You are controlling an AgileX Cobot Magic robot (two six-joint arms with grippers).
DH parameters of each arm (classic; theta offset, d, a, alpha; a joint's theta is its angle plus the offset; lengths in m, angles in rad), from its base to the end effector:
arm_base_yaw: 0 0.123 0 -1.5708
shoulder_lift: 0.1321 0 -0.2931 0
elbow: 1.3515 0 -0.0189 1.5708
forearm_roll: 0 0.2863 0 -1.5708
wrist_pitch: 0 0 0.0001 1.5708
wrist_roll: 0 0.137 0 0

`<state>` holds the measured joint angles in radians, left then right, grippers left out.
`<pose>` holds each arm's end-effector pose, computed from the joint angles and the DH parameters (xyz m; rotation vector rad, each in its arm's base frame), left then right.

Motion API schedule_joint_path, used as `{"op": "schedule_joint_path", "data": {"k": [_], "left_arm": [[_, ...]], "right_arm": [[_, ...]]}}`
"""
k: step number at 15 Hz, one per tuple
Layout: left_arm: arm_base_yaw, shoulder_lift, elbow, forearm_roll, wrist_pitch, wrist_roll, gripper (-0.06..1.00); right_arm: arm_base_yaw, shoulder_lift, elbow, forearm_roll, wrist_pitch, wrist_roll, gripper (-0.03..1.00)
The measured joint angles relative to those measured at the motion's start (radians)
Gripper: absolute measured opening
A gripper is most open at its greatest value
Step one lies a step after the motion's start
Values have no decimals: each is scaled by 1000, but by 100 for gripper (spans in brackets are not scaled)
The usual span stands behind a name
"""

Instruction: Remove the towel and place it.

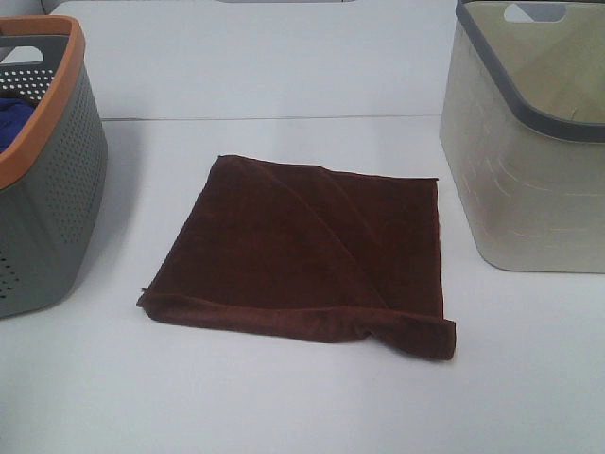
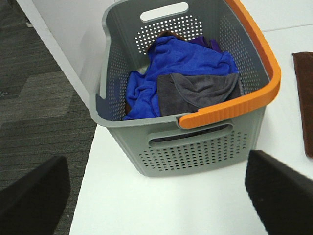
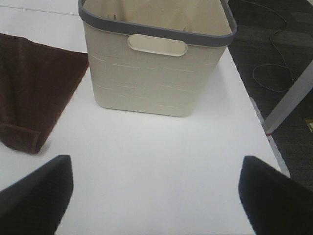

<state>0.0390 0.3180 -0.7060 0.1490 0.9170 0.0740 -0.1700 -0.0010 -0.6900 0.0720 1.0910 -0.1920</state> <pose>0.1046 0.0202 0.3407 0.0511 2.0120 0.2488 0.0312 0.0035 0.3337 -0.0332 1.8849 -0.1652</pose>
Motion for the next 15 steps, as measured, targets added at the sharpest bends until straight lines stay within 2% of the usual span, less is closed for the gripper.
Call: {"op": "schedule_joint_path", "data": {"k": [3, 7, 11, 15], "left_arm": [[-74, -45, 4, 17, 76, 0, 93], [-75, -178, 65, 14, 104, -19, 93], [-74, -312, 192, -61, 126, -45, 93], [-74, -322, 200, -71, 129, -45, 93]], "right_arm": [[0, -5, 9, 14, 0, -2, 81], [1, -5, 118, 14, 0, -10, 80], [1, -5, 161, 20, -6, -7, 79], [2, -5, 186, 12, -24, 49, 79]]}}
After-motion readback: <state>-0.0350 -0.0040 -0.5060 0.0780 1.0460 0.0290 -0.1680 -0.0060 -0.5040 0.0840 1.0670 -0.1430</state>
